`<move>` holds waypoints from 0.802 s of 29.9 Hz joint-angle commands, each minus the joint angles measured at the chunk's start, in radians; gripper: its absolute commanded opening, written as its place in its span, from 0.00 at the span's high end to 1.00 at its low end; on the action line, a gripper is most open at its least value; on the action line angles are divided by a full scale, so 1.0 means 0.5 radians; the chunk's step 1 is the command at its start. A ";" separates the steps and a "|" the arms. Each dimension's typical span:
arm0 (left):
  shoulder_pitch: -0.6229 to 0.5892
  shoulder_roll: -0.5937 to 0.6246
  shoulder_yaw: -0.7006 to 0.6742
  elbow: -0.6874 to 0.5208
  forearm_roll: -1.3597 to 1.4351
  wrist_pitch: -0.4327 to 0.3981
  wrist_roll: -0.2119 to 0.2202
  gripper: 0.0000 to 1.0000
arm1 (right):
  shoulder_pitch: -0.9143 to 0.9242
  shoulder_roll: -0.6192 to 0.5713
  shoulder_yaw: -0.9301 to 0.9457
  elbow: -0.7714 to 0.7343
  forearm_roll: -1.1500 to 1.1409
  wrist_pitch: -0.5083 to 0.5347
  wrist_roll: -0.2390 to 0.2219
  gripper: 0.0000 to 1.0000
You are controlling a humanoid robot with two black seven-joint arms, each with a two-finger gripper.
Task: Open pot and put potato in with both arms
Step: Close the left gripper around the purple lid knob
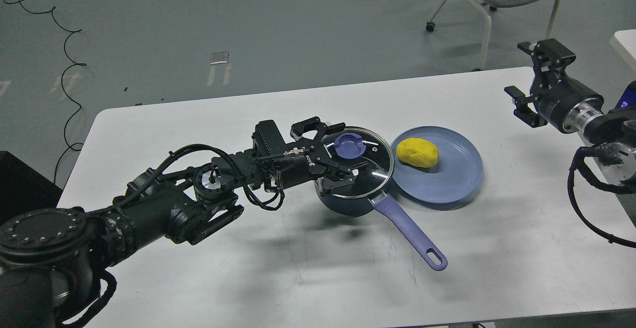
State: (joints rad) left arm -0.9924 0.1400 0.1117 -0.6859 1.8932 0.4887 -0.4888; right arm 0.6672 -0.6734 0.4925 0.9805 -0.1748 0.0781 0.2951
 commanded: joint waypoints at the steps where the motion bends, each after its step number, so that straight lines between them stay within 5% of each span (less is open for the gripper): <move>1: -0.003 -0.004 0.001 0.007 -0.004 0.000 0.000 0.02 | -0.003 0.000 -0.003 -0.013 0.000 0.000 0.002 0.01; 8: 0.015 -0.007 0.004 0.003 -0.126 0.000 0.000 0.03 | -0.018 0.000 -0.003 -0.016 -0.003 0.003 0.002 0.01; 16: 0.012 -0.004 0.016 0.006 -0.126 0.000 0.000 0.18 | -0.018 0.003 -0.009 -0.040 0.000 0.003 0.002 0.01; 24: 0.009 -0.004 0.108 0.006 -0.126 0.000 0.000 0.12 | -0.018 0.003 -0.009 -0.080 0.000 0.006 0.002 0.01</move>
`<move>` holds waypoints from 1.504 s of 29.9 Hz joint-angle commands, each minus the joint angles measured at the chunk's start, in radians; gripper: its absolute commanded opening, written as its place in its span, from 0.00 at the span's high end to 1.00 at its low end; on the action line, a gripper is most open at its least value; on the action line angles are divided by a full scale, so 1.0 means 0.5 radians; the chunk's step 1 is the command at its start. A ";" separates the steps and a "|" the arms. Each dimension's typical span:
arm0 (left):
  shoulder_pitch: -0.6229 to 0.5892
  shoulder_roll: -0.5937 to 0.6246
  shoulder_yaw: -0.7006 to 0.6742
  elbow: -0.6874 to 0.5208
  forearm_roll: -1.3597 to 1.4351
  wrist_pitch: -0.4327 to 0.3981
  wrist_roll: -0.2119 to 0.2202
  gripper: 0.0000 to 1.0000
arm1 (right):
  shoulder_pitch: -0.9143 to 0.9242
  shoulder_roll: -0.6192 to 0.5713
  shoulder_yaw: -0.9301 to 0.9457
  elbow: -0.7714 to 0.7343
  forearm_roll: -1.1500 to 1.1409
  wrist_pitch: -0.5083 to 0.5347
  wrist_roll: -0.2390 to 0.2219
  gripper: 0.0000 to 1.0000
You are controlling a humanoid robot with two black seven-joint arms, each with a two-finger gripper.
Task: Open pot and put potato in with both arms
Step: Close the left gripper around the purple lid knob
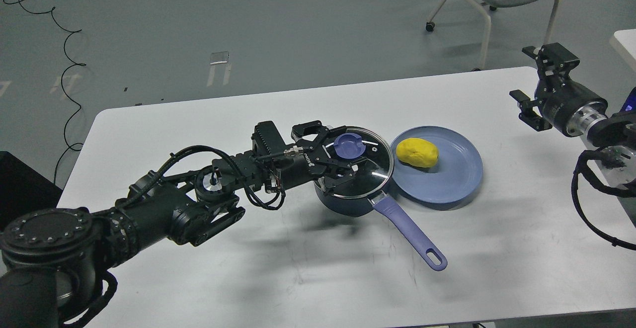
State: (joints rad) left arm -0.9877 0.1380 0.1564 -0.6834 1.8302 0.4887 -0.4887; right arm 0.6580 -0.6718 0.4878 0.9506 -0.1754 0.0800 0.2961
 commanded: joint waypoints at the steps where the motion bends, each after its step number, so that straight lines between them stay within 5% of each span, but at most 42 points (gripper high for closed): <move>1: 0.000 0.000 0.019 -0.001 -0.003 0.000 0.000 0.12 | 0.000 0.000 0.000 -0.024 0.001 0.003 0.000 0.01; 8: -0.003 0.009 0.019 0.002 -0.003 0.000 0.000 0.02 | 0.000 0.000 0.000 -0.027 -0.002 0.003 0.000 0.01; 36: -0.022 0.012 0.108 0.005 -0.209 -0.014 0.000 0.04 | -0.003 0.000 -0.031 -0.103 -0.002 0.003 0.000 0.01; 45: -0.022 0.015 0.108 0.002 -0.203 0.000 0.000 0.25 | -0.015 0.003 -0.034 -0.140 -0.002 0.003 0.003 0.01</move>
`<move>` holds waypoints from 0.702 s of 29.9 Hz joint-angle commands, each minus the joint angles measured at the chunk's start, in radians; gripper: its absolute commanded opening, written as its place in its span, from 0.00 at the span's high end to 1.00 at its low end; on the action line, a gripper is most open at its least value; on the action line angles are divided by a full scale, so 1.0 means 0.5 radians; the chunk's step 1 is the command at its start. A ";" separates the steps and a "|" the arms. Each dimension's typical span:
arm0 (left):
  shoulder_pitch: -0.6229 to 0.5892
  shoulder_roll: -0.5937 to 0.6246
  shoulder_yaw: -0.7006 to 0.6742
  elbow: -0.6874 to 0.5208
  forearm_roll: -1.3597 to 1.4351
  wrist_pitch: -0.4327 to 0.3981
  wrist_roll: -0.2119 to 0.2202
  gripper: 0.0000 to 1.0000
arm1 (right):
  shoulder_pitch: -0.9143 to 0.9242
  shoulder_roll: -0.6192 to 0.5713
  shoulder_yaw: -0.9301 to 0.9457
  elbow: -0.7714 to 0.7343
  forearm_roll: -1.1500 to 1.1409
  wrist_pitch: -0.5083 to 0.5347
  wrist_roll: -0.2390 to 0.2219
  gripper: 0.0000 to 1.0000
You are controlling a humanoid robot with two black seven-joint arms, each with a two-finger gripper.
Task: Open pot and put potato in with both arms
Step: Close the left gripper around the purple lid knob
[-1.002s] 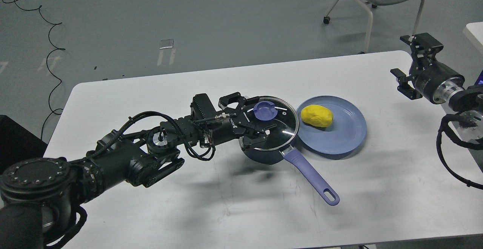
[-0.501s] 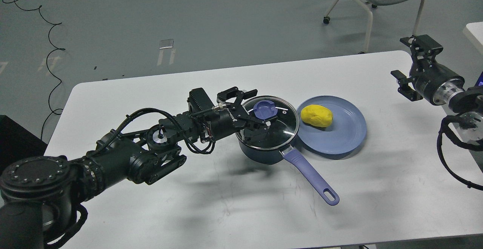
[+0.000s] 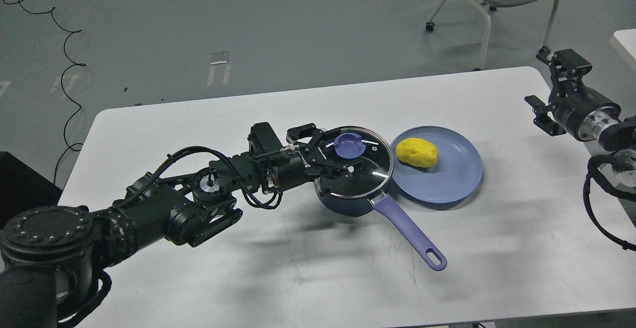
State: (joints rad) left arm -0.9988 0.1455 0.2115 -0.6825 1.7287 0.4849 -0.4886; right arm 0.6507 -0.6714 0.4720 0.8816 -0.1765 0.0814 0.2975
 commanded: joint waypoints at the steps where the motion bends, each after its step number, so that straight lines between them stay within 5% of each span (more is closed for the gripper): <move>1: 0.000 0.000 0.000 0.000 0.003 0.008 0.000 0.30 | -0.001 0.002 -0.002 -0.002 0.000 0.000 0.000 0.01; 7: 0.003 0.007 0.003 0.000 0.009 0.008 0.000 0.44 | -0.010 0.002 -0.002 -0.017 0.000 0.000 0.000 0.01; 12: 0.000 0.022 0.043 0.003 0.009 0.008 0.000 0.70 | -0.010 0.008 -0.002 -0.020 0.000 0.000 0.000 0.01; 21: -0.003 0.095 0.046 -0.028 0.009 0.008 0.000 0.74 | -0.013 0.014 -0.002 -0.033 0.000 0.000 0.000 0.01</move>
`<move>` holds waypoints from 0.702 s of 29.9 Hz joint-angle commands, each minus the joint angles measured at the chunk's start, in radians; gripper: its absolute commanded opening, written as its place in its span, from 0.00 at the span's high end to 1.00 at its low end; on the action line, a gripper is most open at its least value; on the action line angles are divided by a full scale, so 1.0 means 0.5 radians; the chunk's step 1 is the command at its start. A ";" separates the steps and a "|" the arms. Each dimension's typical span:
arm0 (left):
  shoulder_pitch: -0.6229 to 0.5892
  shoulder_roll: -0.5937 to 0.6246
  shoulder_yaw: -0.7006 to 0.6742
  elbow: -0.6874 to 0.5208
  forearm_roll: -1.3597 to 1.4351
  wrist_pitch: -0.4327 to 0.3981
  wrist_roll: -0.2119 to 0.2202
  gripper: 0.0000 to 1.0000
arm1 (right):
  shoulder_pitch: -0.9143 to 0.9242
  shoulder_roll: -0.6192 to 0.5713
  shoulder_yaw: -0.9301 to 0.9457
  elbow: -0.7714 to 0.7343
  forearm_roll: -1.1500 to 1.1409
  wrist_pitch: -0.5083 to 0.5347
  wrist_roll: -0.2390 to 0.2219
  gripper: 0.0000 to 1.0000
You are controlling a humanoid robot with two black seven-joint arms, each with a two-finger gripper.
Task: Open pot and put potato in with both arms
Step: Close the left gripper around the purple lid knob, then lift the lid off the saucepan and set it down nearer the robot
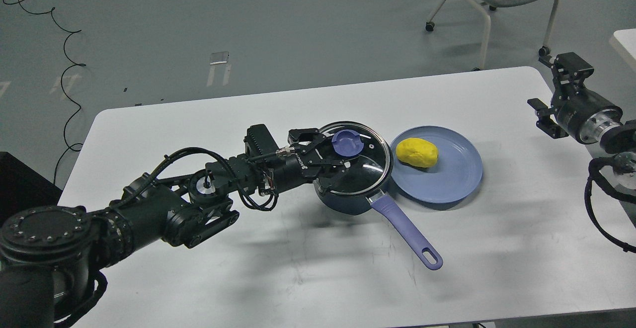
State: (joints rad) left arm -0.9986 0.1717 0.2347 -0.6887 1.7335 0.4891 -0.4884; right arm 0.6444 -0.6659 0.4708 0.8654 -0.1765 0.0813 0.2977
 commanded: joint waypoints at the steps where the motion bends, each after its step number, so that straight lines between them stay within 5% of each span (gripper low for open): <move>1: -0.003 0.052 -0.003 -0.015 -0.003 -0.001 -0.001 0.74 | 0.000 0.003 0.000 0.000 0.000 0.000 0.000 0.01; 21: -0.209 0.377 -0.046 -0.430 -0.211 -0.001 -0.001 0.73 | 0.000 0.028 0.000 -0.028 0.000 0.003 0.000 0.01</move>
State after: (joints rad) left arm -1.0875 0.3326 0.2131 -0.8897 1.6768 0.4883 -0.4890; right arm 0.6444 -0.6526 0.4709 0.8569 -0.1771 0.0813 0.2977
